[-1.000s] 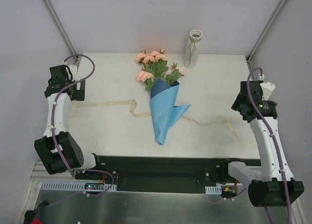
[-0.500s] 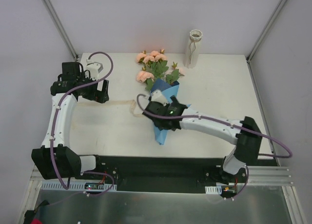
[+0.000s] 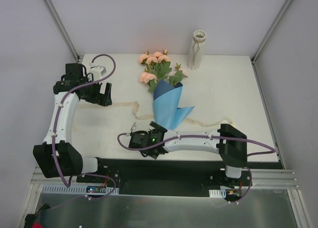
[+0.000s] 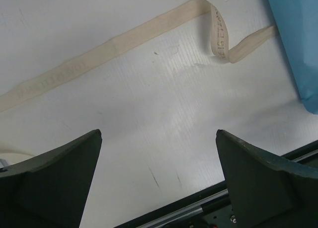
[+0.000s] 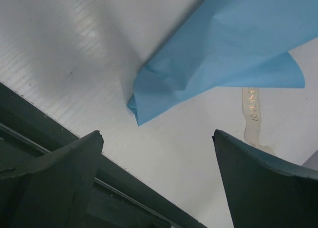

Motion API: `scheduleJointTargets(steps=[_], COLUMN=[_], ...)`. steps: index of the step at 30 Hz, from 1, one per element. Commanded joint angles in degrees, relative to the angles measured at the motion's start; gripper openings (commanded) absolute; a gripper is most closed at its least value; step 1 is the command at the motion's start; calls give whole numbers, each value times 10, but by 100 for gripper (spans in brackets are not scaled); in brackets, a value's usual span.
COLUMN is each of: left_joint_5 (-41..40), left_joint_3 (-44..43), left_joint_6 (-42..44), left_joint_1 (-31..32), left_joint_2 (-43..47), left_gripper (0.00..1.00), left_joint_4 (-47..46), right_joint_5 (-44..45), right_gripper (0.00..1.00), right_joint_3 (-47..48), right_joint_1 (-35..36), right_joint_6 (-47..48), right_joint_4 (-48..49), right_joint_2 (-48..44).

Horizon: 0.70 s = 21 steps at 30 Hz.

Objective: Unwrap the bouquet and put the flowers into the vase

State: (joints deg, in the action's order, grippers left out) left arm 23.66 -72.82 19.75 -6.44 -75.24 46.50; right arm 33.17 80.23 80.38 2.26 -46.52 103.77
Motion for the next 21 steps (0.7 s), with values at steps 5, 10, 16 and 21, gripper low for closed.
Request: scheduleJointTargets(steps=[5,10,16,21], left_joint_5=[24,19,3,4], left_joint_3=[8,18,46,56], left_joint_6=[0,6,11,7], left_joint_1=[0,0,-1,-1], left_joint_2=[-9,-2,11,20], left_gripper=[99,99,99,99], left_joint_4=[8,6,-8,-18], right_joint_5=[59,108,137,142], right_gripper=[96,96,99,89], right_joint_3=[1,-8,-9,-21], right_joint_1=[7,7,7,6], right_joint_6=[27,31,41,40], right_joint_4=[-13,9,23,40], right_joint_2=[60,79,87,85])
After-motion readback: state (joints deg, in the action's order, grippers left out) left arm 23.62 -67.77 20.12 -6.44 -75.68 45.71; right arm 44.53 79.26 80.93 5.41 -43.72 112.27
